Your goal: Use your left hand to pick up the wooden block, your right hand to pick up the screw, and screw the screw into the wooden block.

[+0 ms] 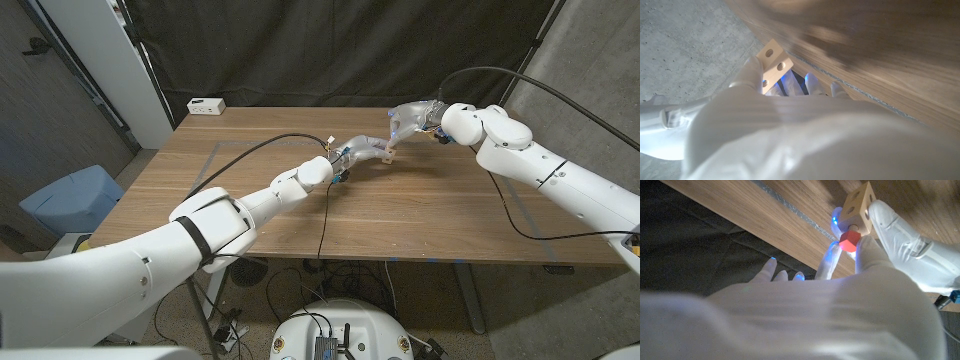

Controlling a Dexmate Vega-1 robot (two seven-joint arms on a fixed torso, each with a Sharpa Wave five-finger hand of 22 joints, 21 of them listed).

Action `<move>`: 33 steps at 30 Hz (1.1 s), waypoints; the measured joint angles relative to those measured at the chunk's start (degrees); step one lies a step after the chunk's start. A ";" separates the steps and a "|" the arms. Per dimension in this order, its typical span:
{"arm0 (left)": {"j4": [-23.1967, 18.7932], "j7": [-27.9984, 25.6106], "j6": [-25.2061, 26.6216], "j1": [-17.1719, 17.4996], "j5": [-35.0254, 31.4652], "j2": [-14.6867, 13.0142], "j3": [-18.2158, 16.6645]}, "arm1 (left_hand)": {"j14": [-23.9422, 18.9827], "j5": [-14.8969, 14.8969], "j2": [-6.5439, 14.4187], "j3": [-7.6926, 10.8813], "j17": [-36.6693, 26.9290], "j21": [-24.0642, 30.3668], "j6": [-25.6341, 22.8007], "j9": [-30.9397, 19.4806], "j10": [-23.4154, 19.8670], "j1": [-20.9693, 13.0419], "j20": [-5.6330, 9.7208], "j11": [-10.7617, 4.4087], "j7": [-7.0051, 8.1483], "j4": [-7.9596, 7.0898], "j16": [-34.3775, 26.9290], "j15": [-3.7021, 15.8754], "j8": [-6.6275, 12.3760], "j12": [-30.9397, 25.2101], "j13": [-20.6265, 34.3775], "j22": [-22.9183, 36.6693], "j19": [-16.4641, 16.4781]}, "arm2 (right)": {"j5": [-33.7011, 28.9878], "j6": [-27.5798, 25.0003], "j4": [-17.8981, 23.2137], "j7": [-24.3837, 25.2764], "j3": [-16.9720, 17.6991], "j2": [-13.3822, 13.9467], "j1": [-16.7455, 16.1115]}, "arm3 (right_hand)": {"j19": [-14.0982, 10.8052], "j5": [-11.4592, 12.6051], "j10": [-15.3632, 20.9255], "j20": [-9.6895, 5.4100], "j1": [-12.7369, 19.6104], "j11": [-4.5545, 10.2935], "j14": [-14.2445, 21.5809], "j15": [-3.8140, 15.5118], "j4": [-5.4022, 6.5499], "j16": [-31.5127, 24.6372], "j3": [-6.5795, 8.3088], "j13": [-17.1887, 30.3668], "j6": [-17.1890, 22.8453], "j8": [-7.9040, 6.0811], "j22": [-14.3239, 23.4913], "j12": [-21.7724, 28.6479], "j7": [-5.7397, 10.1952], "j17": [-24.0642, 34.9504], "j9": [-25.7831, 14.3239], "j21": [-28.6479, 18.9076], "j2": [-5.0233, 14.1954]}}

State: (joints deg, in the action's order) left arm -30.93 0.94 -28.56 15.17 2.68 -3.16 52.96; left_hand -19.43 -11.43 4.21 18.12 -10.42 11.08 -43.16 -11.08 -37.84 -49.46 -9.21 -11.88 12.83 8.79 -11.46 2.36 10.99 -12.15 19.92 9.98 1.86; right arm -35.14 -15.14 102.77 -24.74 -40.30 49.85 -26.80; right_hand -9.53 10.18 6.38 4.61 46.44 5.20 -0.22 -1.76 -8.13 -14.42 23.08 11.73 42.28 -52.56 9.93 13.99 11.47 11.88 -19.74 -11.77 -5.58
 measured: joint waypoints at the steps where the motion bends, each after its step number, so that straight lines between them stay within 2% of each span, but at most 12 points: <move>1: 0.00 0.00 0.05 0.00 -0.04 0.00 0.00 | 0.00 0.00 0.00 0.00 0.00 0.00 0.00 0.00 0.00 0.00 0.00 0.00 0.00 0.00 0.00 0.00 0.00 0.00 0.00 0.00 0.00 | -0.15 -0.17 0.11 0.08 -0.02 0.00 -0.08 | 0.00 0.00 0.38 0.00 -0.07 0.01 0.03 0.02 0.09 0.00 -0.11 0.00 0.00 -0.02 0.05 0.00 0.00 0.00 -0.04 0.00 -0.07; 8: -2.67 0.03 0.86 0.99 -0.40 -1.09 -0.52 | 0.00 0.00 0.00 0.21 0.00 0.00 -0.05 0.00 0.00 0.00 0.00 0.00 0.05 -0.21 0.00 0.00 -0.04 0.00 0.01 0.00 0.00 | -0.80 -0.96 0.66 0.46 -0.13 0.00 -0.53 | -0.21 0.00 1.33 -0.21 -2.08 0.09 0.55 0.11 0.50 -0.12 -0.94 0.00 2.10 -0.88 0.09 0.21 -0.62 0.00 -0.43 0.01 -0.72; 13: -3.44 0.09 1.18 1.27 -0.64 -1.38 -0.72 | 0.00 0.00 0.00 0.22 0.00 0.00 -0.05 0.01 0.00 0.00 0.00 0.00 0.05 -0.21 0.00 0.00 -0.06 0.00 0.01 0.00 0.00 | -1.16 -1.28 0.83 0.74 -0.21 0.00 -0.76 | -0.52 0.00 2.25 0.11 -3.12 -0.01 1.05 0.43 0.88 -0.22 -1.34 0.00 3.56 -1.83 0.09 0.21 -1.22 0.00 -0.77 0.01 -0.93; 16: -3.85 0.12 1.28 1.43 -0.70 -1.53 -0.86 | 0.00 0.00 0.01 0.22 0.00 0.00 -0.05 0.01 0.00 -0.01 0.00 0.00 0.04 -0.21 0.00 0.00 -0.16 0.00 0.01 0.00 0.00 | -1.55 -1.30 0.84 0.80 -0.33 -0.05 -0.87 | -0.85 0.00 3.09 -0.22 -3.88 -0.03 1.56 0.34 1.05 -0.44 -1.50 0.00 4.80 -2.69 0.09 0.21 -1.48 0.00 -0.95 0.01 -0.80; 19: -3.85 0.14 1.29 1.43 -0.77 -1.53 -0.86 | 0.00 0.00 0.02 0.22 0.00 0.00 -0.04 0.02 0.00 -0.02 0.00 0.00 0.04 -0.21 0.00 0.00 0.05 0.00 0.01 0.00 0.00 | -1.85 -1.41 0.84 1.44 -0.41 -0.21 -0.96 | -1.15 0.00 3.61 0.10 -4.16 0.31 1.84 0.61 1.12 -0.55 -1.58 0.01 5.98 -3.34 0.09 0.21 -1.84 0.00 -1.20 0.01 -0.85; 26: -3.85 0.16 1.20 1.45 -0.95 -1.50 -1.02 | 0.00 0.00 0.39 0.46 0.23 0.00 -0.07 0.05 0.00 -0.39 0.00 0.00 -0.01 0.02 0.00 0.00 0.07 0.00 0.01 0.00 0.00 | -2.27 -1.43 0.52 1.94 -0.63 -0.55 -1.15 | -1.95 0.00 5.32 -0.32 -5.45 0.40 2.90 0.84 1.60 -0.66 -2.05 0.01 8.81 -4.94 0.08 0.43 -2.66 0.00 -1.92 0.01 -0.46; 29: -3.85 0.19 0.88 1.45 -0.98 -1.50 -1.02 | 0.00 0.00 0.39 0.46 0.13 0.00 -0.18 0.04 0.00 -0.39 0.00 0.00 -0.12 0.02 0.00 0.00 0.06 0.00 0.01 0.00 0.00 | -2.27 -1.43 0.33 1.94 -0.67 -0.71 -1.27 | -2.29 0.00 5.98 -0.25 -5.96 0.42 3.51 1.46 1.36 -0.66 -2.29 -0.18 9.75 -5.45 0.08 0.43 -2.78 -0.01 -2.09 0.01 -0.52; 33: -2.54 0.24 0.66 1.05 -0.98 -0.93 -1.05 | 0.00 0.00 0.39 0.46 0.13 0.00 -0.18 0.02 0.00 -0.39 0.00 0.00 -0.13 0.02 0.00 0.00 0.06 0.00 0.01 0.00 0.00 | -3.11 -1.60 0.11 3.23 -0.68 -0.88 -1.54 | -2.61 0.00 7.36 -0.49 -6.32 0.85 4.26 1.77 1.47 -1.10 -2.40 -0.28 12.53 -6.93 0.08 0.43 -3.07 -0.01 -2.54 0.01 -0.28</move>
State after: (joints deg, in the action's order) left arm -33.46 1.18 -27.91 16.22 1.69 -4.09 51.91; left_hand -19.43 -11.43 4.60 18.58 -10.28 11.08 -43.35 -11.06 -37.84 -49.85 -9.21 -11.88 12.70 8.82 -11.47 2.36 11.05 -12.15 19.94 9.98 1.86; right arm -38.24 -16.74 102.89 -21.51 -40.98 48.96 -28.34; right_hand -12.14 10.18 13.75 4.12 40.11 6.05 4.04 0.01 -6.66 -15.52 20.67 11.44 54.81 -59.49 10.01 14.43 8.39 11.88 -22.29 -11.76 -5.86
